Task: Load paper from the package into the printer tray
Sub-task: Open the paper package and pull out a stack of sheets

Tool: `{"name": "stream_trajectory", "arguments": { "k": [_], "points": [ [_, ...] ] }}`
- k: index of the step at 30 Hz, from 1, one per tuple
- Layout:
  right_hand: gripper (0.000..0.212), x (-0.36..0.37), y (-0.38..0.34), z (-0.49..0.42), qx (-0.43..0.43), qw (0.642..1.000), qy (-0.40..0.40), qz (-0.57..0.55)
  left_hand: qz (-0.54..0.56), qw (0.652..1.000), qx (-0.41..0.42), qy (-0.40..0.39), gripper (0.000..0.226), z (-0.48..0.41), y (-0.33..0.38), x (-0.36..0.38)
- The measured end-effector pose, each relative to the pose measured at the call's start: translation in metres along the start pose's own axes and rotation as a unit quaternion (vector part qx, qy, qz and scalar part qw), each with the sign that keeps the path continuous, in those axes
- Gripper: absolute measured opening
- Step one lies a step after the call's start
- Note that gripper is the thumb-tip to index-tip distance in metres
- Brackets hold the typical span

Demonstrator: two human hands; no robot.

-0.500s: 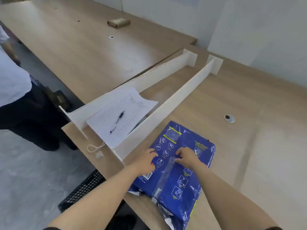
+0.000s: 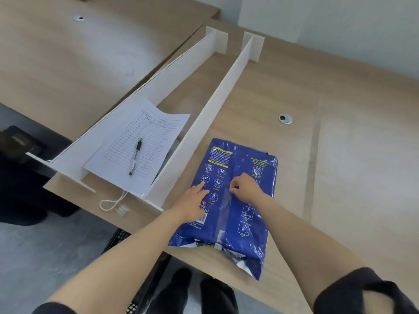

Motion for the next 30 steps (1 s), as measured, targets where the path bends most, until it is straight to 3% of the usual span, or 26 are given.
{"name": "stream_trajectory", "arguments": {
  "k": [10, 20, 30],
  "points": [
    [0.019, 0.013, 0.006, 0.047, -0.020, 0.997, 0.077, -0.013, -0.027, 0.999, 0.010, -0.020, 0.067, 0.003, 0.003, 0.007],
    [0.018, 0.043, 0.009, 0.103, -0.037, 0.994, 0.085, 0.054, -0.077, 0.997, 0.013, -0.017, 0.063, 0.010, 0.012, 0.018],
    [0.013, 0.055, 0.006, 0.141, -0.098, 0.993, 0.066, 0.026, -0.090, 0.993, 0.058, -0.044, 0.060, 0.030, 0.018, 0.026]
  ]
}}
Point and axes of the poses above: each hand's wrist, its own z-axis away from the middle knuckle, its own x-axis out of the palm, y = z × x, the point moved 6 cm from there along -z, towards the middle knuckle, and after that the axes turned 15 degrees about x, right-handed, at the moved point
